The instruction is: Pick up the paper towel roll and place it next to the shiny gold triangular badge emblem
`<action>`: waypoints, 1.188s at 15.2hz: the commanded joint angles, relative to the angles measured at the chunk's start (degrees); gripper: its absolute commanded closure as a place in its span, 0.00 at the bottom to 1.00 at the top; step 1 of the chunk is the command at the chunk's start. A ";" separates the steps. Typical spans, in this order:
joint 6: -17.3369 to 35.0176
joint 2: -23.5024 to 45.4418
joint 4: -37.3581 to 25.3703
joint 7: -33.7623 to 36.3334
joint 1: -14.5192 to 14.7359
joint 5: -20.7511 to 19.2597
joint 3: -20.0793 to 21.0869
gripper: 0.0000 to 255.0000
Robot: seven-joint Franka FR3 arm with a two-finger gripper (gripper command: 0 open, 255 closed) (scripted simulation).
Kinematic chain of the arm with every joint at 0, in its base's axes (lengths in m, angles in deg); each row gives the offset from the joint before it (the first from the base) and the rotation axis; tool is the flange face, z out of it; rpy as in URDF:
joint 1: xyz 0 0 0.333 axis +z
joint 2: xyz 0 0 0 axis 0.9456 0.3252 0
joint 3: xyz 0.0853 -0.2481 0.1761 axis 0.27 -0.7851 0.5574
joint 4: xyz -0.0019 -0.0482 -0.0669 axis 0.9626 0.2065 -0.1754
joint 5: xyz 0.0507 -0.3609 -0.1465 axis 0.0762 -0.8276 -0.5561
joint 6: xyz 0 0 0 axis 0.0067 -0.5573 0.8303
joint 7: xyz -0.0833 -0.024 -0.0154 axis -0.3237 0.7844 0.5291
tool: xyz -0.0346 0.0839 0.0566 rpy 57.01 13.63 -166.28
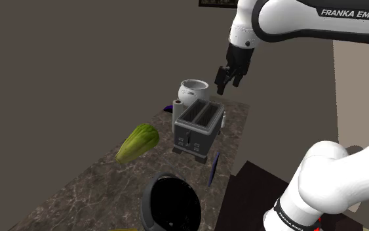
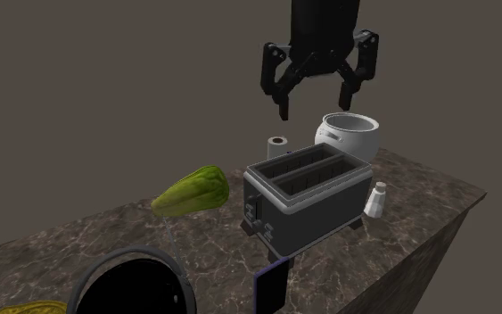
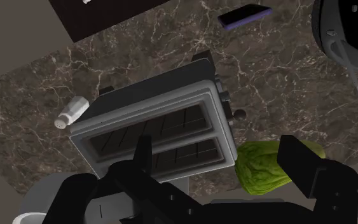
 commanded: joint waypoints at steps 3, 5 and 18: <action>3.76 2.81 0.56 -0.65 -0.21 -0.15 -0.93 0.00; 7.43 5.86 0.78 -1.31 -0.40 -0.23 -1.83 0.00; 27.33 30.08 -5.83 -6.84 -0.90 2.05 -6.93 0.00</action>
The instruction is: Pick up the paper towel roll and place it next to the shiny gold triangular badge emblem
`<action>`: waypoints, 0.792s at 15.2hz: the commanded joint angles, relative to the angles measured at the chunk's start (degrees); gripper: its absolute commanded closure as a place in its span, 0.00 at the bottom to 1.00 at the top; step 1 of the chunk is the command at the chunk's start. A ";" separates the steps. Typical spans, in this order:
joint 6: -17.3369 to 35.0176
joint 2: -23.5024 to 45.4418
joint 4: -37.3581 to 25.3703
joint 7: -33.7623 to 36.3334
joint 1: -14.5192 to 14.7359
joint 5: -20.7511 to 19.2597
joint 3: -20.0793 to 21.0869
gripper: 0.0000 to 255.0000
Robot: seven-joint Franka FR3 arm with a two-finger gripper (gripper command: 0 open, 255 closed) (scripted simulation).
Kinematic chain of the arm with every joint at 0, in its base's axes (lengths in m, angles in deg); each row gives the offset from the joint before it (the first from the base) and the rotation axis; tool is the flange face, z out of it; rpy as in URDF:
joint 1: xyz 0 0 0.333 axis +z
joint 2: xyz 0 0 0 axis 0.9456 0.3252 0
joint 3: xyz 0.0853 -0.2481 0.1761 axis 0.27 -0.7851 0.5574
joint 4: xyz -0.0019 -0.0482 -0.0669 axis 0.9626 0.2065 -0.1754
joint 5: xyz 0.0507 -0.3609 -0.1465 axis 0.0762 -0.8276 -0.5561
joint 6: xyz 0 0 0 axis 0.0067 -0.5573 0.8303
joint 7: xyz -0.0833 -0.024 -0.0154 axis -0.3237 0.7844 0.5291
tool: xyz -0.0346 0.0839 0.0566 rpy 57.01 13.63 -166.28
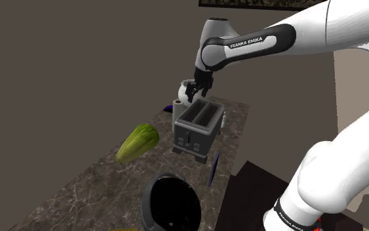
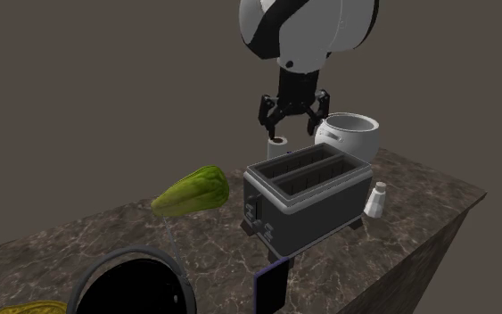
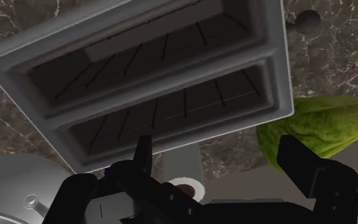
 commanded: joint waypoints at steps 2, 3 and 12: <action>3.59 6.46 -3.40 -1.80 -0.08 1.35 -1.00 0.00; 4.59 8.56 -4.63 -2.40 -0.11 1.89 -1.26 0.00; 10.54 23.62 -14.47 -6.70 -0.98 6.33 -1.99 0.00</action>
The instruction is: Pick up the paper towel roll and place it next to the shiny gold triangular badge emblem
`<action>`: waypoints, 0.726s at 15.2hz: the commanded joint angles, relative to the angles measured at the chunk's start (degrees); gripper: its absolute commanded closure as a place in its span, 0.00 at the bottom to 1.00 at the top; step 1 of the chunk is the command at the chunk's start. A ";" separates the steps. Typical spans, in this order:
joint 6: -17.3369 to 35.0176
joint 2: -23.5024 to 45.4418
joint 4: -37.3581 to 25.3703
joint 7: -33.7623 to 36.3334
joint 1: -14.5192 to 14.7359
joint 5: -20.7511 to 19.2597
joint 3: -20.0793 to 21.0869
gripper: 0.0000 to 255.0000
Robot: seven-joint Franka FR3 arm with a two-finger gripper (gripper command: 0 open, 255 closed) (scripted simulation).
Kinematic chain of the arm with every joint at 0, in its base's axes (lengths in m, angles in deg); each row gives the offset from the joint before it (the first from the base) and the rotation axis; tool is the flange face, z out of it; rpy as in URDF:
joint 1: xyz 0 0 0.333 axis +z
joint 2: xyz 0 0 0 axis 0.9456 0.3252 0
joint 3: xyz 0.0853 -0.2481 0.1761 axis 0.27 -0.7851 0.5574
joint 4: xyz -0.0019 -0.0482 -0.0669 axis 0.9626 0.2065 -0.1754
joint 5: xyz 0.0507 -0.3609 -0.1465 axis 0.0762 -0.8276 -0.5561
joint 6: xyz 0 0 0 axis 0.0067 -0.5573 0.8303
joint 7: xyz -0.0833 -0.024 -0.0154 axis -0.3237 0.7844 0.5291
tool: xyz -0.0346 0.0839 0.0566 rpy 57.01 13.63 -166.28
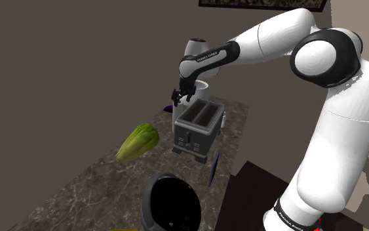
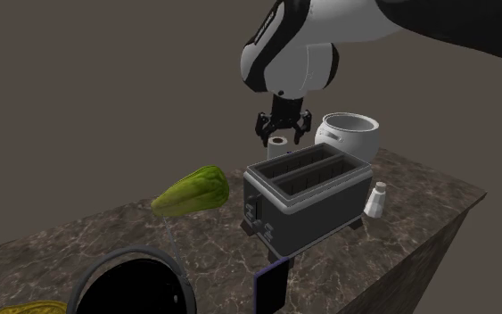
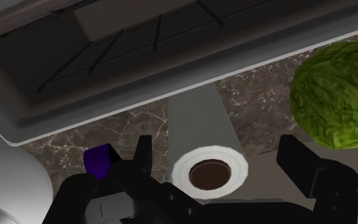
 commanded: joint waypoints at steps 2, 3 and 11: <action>1.80 1.64 0.12 -0.33 -0.10 0.36 0.03 0.00; 2.42 2.14 0.23 -0.38 -0.12 0.45 0.05 0.00; 3.97 3.46 0.47 -0.53 -0.16 0.67 0.12 0.00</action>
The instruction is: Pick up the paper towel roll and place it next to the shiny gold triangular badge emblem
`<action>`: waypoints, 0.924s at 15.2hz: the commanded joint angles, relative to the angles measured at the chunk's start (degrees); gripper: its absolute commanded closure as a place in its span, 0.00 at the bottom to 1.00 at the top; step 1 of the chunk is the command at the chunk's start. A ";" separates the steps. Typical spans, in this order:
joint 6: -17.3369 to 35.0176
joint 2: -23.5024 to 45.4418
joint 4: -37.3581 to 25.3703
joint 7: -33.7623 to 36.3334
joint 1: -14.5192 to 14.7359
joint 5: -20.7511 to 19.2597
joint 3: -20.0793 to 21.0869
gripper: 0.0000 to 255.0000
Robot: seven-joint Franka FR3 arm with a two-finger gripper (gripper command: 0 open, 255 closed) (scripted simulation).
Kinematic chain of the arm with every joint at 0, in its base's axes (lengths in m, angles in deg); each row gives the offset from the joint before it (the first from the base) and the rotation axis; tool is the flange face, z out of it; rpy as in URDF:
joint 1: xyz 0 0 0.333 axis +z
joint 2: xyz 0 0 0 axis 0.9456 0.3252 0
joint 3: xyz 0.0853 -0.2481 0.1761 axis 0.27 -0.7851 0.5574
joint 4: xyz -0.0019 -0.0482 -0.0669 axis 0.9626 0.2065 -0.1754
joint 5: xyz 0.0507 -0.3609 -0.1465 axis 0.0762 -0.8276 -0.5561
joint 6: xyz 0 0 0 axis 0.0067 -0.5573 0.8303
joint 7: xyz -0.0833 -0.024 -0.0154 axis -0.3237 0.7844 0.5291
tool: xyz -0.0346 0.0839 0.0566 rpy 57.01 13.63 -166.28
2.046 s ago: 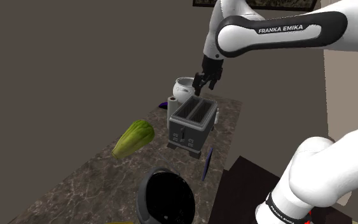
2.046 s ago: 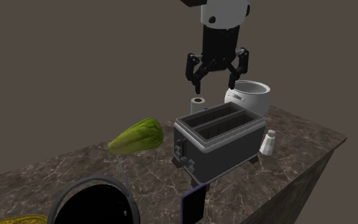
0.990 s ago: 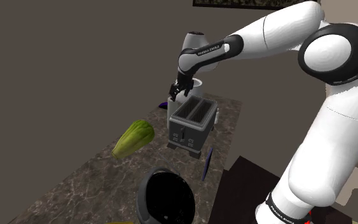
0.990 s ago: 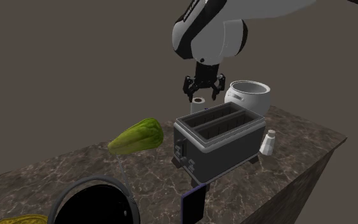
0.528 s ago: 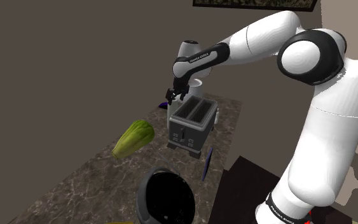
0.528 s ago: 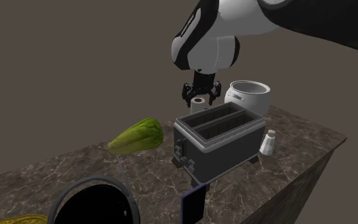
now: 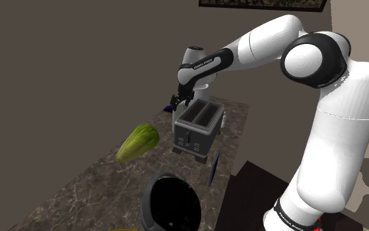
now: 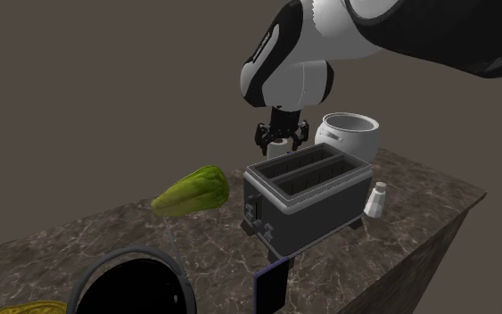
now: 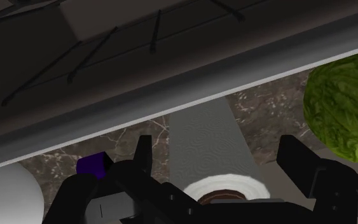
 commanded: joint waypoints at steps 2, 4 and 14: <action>0.01 0.01 0.00 0.00 0.00 0.00 0.00 0.00; 0.01 0.01 0.00 0.00 0.00 0.00 0.00 1.00; -1.37 -0.65 -0.72 0.12 0.02 -0.14 -0.04 1.00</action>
